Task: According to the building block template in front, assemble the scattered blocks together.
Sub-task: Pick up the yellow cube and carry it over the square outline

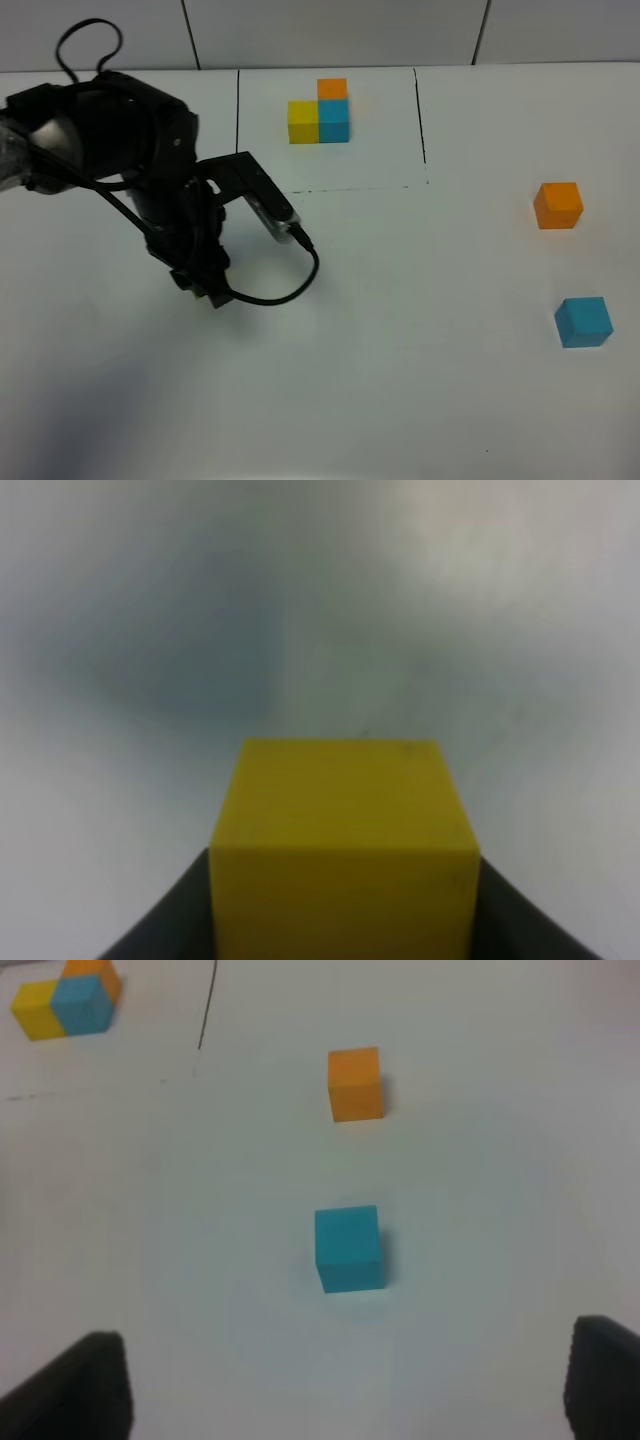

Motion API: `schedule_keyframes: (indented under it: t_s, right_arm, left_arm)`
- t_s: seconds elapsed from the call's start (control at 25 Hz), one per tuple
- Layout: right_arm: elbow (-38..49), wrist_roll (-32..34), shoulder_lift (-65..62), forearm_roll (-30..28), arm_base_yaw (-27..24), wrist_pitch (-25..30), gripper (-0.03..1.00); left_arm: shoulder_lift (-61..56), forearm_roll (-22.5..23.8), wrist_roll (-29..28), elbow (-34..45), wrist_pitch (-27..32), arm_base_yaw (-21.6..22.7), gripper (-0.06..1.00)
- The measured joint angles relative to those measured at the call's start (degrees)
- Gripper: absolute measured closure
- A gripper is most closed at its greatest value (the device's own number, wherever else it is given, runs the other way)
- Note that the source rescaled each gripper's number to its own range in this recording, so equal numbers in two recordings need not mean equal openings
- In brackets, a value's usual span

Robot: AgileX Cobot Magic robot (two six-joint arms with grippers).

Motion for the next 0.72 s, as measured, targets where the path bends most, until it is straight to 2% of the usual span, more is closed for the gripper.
schedule_keyframes:
  t_s: [0.32,0.72]
  right_arm:
    - [0.0,0.0,0.0,0.0,0.0,0.0,0.21]
    - [0.0,0.4,0.0,0.1,0.0,0.0,0.21]
  left_arm:
    - [7.6,-0.1,5.9,-12.3,5.1,-7.2,0.94]
    - [13.3,-0.2,10.4,-23.1,9.5,-10.5,0.94]
